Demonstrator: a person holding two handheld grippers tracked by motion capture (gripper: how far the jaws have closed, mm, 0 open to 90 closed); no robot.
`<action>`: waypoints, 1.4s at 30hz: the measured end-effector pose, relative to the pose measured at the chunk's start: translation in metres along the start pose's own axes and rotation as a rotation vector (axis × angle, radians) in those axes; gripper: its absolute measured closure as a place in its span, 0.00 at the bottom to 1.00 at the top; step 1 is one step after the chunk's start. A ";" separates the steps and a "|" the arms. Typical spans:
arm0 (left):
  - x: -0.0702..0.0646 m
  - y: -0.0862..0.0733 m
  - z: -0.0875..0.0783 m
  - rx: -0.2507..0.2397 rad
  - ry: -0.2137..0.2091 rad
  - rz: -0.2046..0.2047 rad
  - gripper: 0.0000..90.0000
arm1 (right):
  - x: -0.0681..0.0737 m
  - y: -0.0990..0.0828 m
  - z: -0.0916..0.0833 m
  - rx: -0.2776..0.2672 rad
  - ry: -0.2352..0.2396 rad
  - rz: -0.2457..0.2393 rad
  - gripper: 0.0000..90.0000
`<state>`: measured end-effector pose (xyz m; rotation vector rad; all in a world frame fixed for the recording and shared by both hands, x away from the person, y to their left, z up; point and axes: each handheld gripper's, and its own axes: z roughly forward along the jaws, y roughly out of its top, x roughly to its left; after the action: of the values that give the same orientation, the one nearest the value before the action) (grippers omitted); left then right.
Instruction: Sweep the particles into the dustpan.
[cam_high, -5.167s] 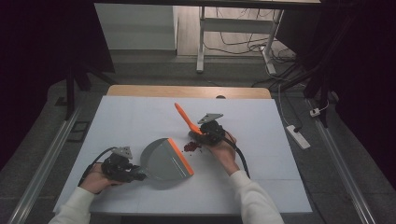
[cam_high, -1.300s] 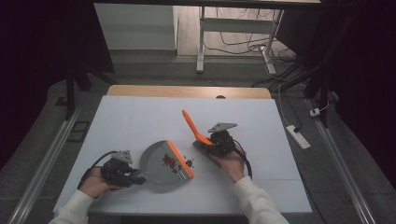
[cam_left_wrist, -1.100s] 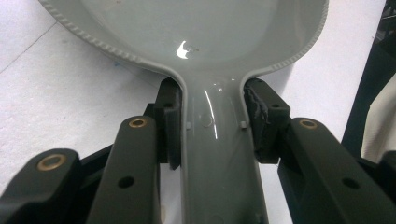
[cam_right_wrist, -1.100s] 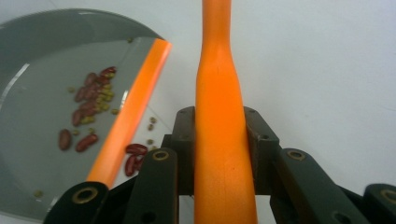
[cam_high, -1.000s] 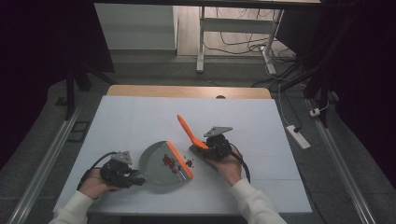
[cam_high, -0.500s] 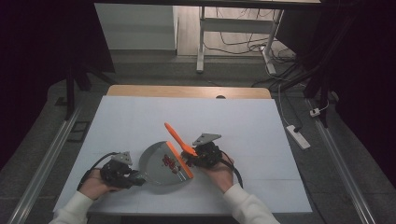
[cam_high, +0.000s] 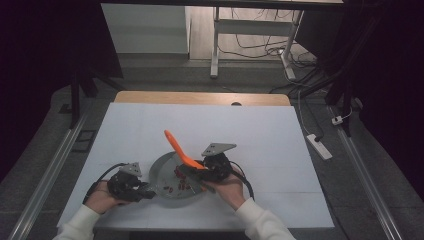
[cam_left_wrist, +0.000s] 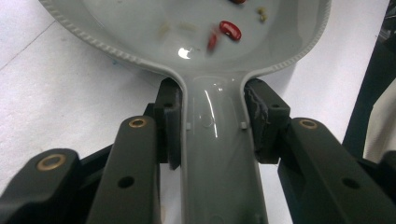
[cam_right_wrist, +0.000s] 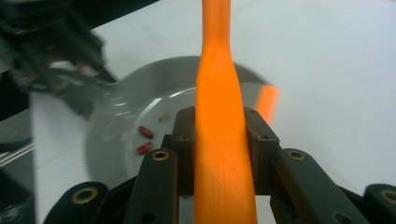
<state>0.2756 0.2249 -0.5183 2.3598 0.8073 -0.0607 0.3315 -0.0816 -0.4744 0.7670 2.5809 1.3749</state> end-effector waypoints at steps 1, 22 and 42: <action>0.000 0.000 0.000 0.001 -0.001 0.002 0.68 | -0.004 0.000 -0.003 -0.007 -0.015 0.007 0.77; 0.000 0.000 0.002 0.006 0.002 0.005 0.68 | -0.049 -0.008 0.007 0.058 -0.205 0.012 0.77; -0.001 0.000 0.002 -0.001 0.003 0.000 0.68 | 0.005 0.005 0.025 -0.003 -0.034 -0.074 0.77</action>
<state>0.2753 0.2234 -0.5201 2.3596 0.8088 -0.0570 0.3374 -0.0587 -0.4845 0.6807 2.5536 1.3321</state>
